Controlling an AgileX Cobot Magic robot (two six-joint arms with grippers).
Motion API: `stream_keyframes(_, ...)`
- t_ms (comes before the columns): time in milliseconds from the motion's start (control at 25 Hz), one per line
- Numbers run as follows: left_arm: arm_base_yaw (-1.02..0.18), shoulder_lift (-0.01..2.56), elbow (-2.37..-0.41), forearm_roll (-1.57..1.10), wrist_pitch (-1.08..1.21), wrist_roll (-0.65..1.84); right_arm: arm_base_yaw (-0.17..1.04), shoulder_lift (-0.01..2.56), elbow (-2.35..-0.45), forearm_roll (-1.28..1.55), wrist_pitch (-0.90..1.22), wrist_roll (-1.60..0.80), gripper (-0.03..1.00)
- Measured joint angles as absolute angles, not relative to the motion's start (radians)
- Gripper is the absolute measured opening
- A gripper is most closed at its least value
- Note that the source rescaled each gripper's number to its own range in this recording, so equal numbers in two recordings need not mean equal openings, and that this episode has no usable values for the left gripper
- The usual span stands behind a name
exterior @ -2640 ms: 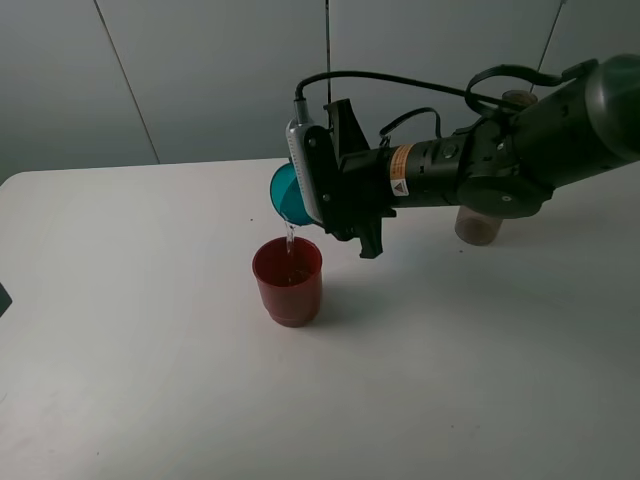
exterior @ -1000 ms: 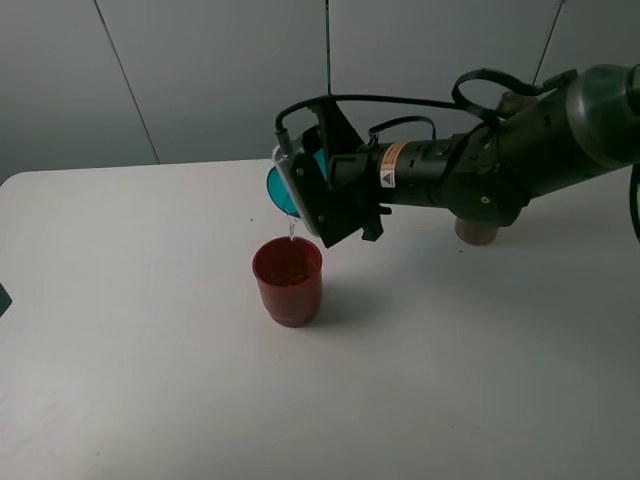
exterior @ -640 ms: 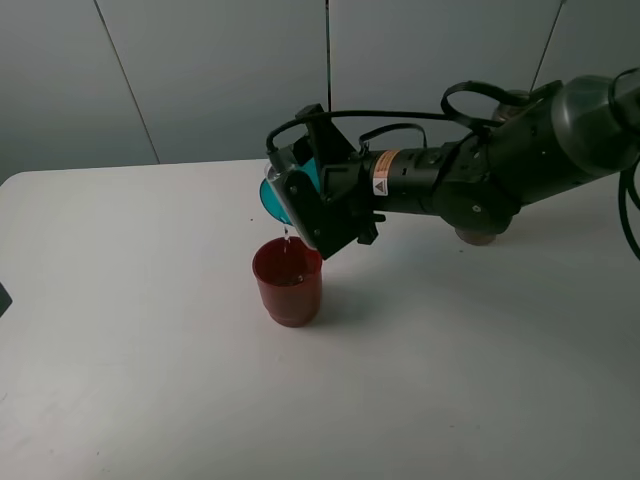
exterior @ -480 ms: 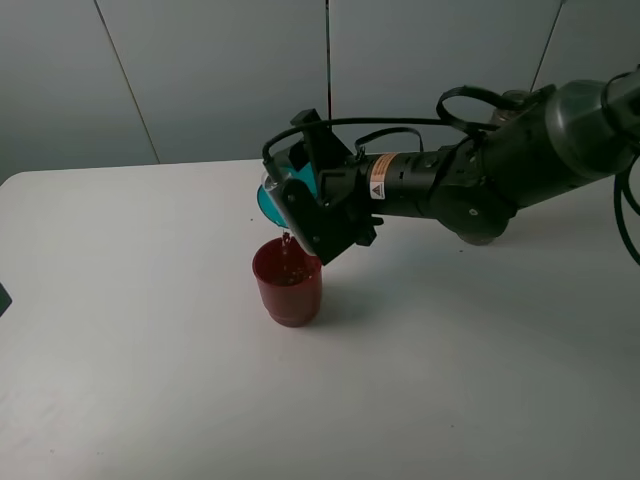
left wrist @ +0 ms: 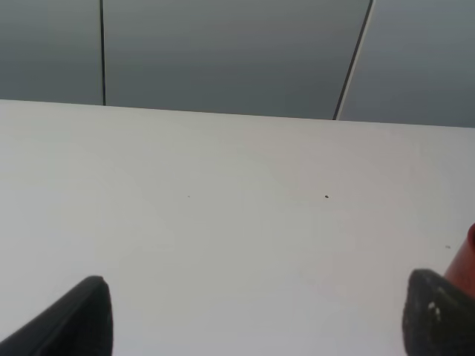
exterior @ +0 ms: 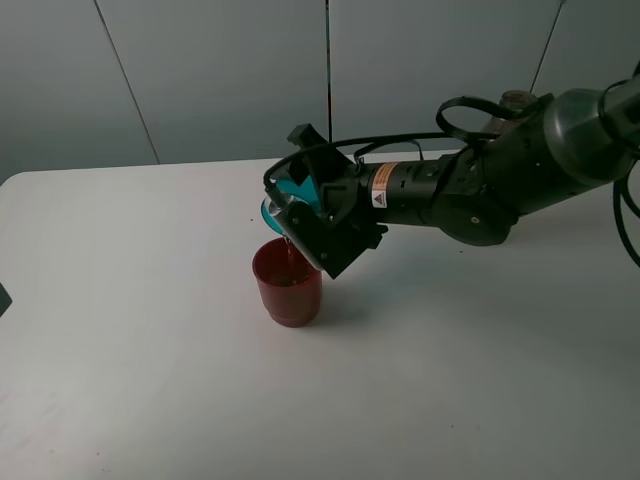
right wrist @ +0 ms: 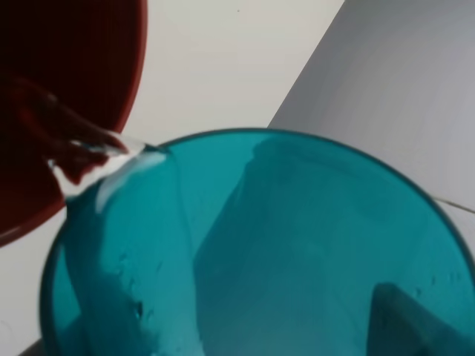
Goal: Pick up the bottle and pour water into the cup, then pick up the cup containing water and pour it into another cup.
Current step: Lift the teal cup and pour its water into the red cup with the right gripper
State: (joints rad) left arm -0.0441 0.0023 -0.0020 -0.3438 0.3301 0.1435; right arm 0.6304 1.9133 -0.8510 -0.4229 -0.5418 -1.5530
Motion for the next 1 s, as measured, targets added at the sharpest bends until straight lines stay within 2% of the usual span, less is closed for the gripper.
stream_keyframes(720, -0.044, 0.002, -0.002, -0.344, 0.330, 0.144, 0.630, 1.913, -0.851, -0.423, -0.541, -1.554, 0.07)
stream_keyframes(1000, -0.044, 0.002, -0.002, -0.344, 0.330, 0.144, 0.630, 1.913, -0.853, -0.425, -0.541, -1.274, 0.07)
